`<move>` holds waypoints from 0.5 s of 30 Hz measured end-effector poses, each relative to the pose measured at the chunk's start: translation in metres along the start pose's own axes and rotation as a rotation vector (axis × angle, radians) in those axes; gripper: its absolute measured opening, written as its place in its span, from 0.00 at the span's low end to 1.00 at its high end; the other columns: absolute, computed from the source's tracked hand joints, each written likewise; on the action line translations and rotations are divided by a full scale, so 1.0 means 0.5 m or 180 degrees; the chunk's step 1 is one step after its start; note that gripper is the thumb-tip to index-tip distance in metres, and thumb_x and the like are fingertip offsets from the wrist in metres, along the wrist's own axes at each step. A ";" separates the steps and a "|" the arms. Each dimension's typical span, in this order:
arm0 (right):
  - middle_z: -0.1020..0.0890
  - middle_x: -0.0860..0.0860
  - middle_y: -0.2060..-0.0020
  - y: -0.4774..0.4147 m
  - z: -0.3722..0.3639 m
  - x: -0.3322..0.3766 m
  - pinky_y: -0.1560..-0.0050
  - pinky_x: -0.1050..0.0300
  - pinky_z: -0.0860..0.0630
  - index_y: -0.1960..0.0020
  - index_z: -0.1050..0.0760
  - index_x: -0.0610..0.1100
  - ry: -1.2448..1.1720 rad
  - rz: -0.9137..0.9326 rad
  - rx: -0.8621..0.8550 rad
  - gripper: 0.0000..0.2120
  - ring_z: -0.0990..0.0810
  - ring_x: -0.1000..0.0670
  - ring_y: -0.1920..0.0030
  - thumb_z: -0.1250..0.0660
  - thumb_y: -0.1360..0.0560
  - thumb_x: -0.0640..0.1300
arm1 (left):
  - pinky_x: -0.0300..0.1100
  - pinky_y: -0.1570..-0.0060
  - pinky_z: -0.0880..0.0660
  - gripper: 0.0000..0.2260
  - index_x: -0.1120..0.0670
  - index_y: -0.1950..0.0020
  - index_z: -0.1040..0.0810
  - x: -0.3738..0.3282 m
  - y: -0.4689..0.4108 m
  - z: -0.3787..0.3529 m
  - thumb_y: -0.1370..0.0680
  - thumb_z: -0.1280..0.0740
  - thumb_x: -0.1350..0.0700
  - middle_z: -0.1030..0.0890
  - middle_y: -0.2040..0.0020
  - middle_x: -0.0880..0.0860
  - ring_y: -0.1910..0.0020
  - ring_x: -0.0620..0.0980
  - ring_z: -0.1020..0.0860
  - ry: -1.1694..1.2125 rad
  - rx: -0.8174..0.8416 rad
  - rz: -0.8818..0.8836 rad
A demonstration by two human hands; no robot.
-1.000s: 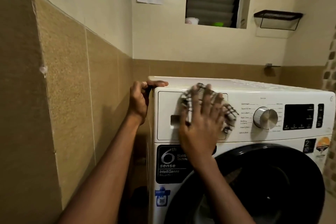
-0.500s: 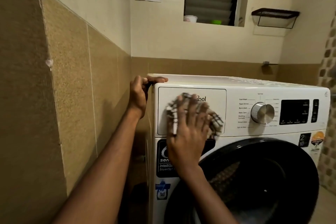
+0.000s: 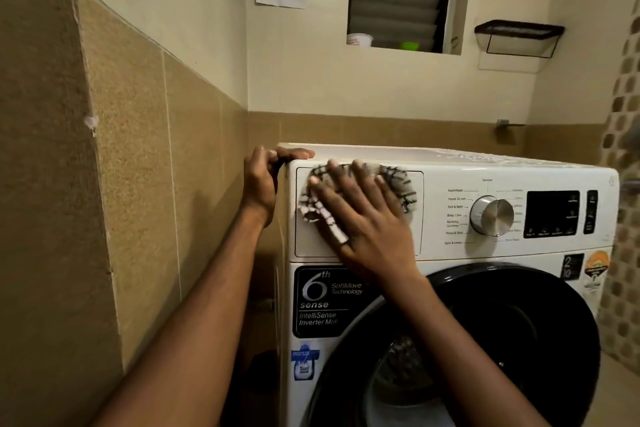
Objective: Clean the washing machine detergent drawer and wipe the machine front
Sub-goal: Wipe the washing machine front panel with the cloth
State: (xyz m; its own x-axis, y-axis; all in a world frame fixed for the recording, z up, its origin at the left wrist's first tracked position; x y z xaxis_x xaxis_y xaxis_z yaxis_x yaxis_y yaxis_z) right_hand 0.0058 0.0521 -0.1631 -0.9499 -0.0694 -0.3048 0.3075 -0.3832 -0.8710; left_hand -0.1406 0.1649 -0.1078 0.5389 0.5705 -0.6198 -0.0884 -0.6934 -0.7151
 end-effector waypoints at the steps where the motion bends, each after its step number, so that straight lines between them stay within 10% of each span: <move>1: 0.44 0.54 0.21 0.000 0.004 -0.024 0.24 0.46 0.47 0.21 0.46 0.58 -0.0015 -0.0311 -0.0086 0.28 0.49 0.48 0.21 0.48 0.20 0.61 | 0.39 0.50 0.23 0.22 0.65 0.62 0.18 0.001 -0.001 0.000 0.29 0.48 0.53 0.14 0.58 0.61 0.50 0.54 0.16 0.0005 -0.0019 -0.0031; 5: 0.48 0.53 0.20 -0.040 0.005 0.007 0.23 0.46 0.55 0.21 0.46 0.58 -0.0486 -0.2062 -0.0328 0.28 0.53 0.46 0.21 0.52 0.20 0.61 | 0.43 0.45 0.24 0.23 0.61 0.64 0.15 0.006 -0.005 0.003 0.28 0.48 0.53 0.14 0.58 0.61 0.50 0.57 0.17 -0.0055 -0.0037 -0.0120; 11: 0.46 0.54 0.21 -0.025 0.001 0.007 0.23 0.46 0.48 0.21 0.47 0.59 -0.0121 -0.0435 -0.0010 0.27 0.51 0.48 0.21 0.49 0.19 0.60 | 0.42 0.49 0.23 0.23 0.60 0.64 0.15 0.004 -0.007 0.005 0.28 0.48 0.53 0.14 0.60 0.57 0.53 0.53 0.17 -0.0060 -0.0001 -0.0098; 15: 0.47 0.54 0.20 -0.054 0.012 -0.036 0.23 0.45 0.54 0.21 0.47 0.58 -0.0616 -0.2326 -0.0256 0.28 0.54 0.48 0.21 0.54 0.20 0.64 | 0.42 0.47 0.23 0.23 0.66 0.60 0.18 0.004 -0.004 0.002 0.27 0.49 0.54 0.14 0.58 0.60 0.51 0.55 0.17 -0.0157 -0.0042 -0.0185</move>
State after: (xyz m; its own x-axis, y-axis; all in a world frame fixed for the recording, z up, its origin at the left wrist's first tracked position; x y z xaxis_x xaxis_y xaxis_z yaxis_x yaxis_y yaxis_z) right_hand 0.0144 0.0582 -0.1315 -0.9042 0.0131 0.4270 -0.4075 -0.3261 -0.8530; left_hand -0.1401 0.1677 -0.1081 0.5009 0.6306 -0.5928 -0.0471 -0.6641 -0.7462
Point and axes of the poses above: each hand's wrist, its own y-axis away from the middle knuckle, its own z-axis out of the back of the hand, x = y × z, the point moved 2 cm from there along -y, towards the middle knuckle
